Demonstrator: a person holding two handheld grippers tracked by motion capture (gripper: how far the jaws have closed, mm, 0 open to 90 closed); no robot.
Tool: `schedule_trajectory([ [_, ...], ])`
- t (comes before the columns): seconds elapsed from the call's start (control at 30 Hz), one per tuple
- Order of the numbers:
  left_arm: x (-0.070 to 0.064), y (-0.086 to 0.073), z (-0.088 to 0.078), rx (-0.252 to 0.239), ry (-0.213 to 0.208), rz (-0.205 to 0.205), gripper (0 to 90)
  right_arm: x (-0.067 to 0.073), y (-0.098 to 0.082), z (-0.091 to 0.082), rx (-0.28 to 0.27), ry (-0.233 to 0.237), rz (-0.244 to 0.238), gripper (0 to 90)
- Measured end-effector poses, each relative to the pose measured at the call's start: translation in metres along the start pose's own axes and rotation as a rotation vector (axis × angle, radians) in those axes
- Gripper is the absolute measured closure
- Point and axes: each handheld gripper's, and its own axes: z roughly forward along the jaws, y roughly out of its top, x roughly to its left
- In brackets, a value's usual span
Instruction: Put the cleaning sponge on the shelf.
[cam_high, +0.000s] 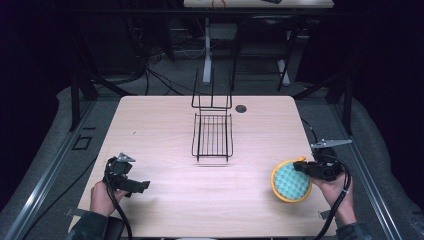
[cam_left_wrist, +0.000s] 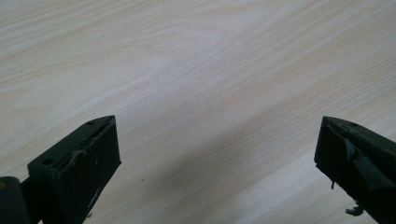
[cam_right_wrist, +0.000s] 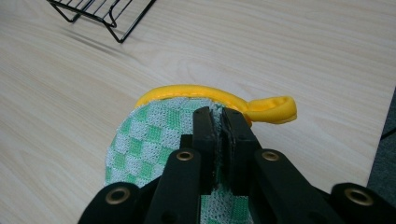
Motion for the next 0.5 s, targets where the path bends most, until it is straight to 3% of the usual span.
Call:
schedule_trajectory([
  [0.5, 0.001, -0.001, -0.001, 0.006, -0.001, 0.004, 0.0, 0.015, 0.026, 0.010, -0.022, 0.021, -0.047, 85.2],
])
